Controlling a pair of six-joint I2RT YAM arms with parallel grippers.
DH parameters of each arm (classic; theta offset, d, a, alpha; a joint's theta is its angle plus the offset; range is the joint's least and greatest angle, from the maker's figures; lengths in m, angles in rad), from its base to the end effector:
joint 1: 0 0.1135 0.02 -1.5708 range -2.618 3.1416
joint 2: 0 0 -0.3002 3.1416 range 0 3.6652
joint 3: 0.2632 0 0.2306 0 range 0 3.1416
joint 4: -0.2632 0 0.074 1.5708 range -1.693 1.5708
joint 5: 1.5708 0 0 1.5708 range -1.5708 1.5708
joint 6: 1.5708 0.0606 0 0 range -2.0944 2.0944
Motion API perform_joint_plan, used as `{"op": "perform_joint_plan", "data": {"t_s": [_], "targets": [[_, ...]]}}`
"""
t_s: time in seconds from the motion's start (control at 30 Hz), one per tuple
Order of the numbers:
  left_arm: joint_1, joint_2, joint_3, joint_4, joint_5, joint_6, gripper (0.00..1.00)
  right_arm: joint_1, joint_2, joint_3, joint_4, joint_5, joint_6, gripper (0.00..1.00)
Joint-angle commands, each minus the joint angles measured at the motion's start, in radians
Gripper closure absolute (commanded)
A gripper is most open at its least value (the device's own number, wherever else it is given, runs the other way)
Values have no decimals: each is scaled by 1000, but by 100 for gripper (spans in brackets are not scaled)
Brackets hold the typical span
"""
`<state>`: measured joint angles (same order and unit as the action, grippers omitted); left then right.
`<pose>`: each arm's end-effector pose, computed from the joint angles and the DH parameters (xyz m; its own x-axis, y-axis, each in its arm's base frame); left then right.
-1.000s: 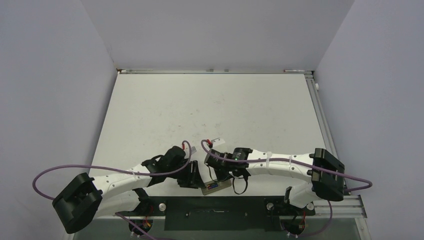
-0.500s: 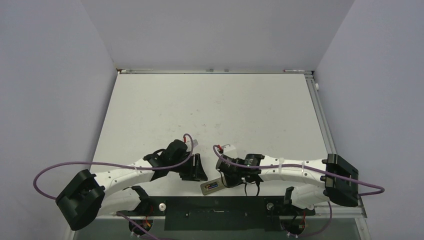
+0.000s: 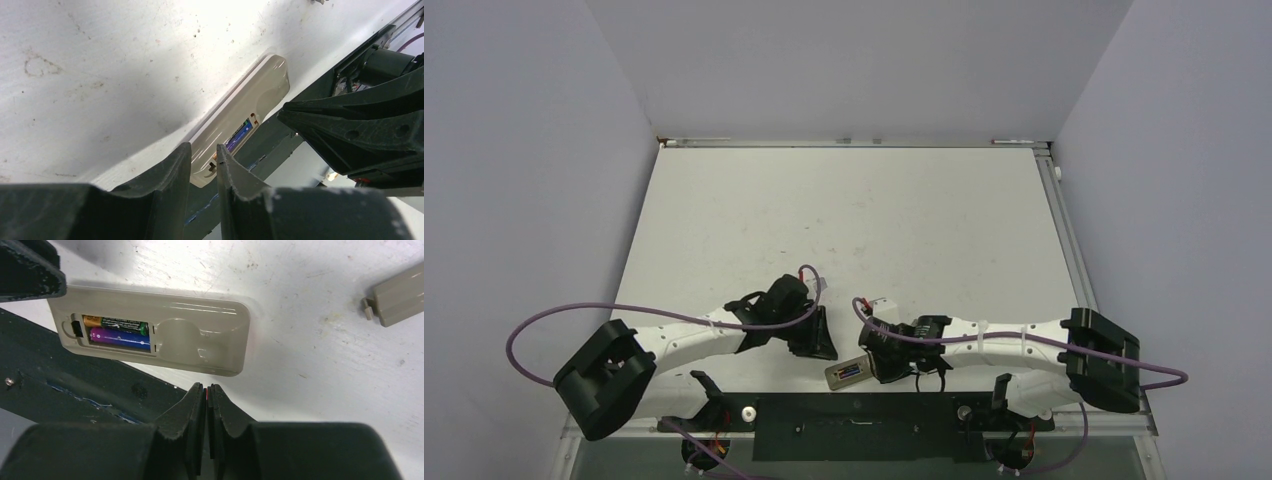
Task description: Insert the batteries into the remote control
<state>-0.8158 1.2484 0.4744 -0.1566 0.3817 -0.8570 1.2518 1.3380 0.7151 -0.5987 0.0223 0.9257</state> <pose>0.1233 -0.1639 0.1811 -0.9859 0.0242 -0.1653 0.1269 0.7518 -0.6471 0.0680 0.2015 0.1980 -0.9338 -0.2802 -0.2225 -0.3339 0.9058 0.2608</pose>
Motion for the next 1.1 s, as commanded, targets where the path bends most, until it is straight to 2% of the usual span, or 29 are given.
{"op": "perform_joint_plan", "data": {"t_s": [0.0,0.13,0.27,1.07], "targets": [[6,23,47,39,5,24,81,9,18,-8,65,0,12,91],[7,44,47,37,4,32,90,9,31,-11,81,8,17,91],[6,54,40,35,6,34,94,9,48,-8,83,21,24,91],[1,-15,-44,-1,32,20,94,-40,164,82,146,95,37,91]]}}
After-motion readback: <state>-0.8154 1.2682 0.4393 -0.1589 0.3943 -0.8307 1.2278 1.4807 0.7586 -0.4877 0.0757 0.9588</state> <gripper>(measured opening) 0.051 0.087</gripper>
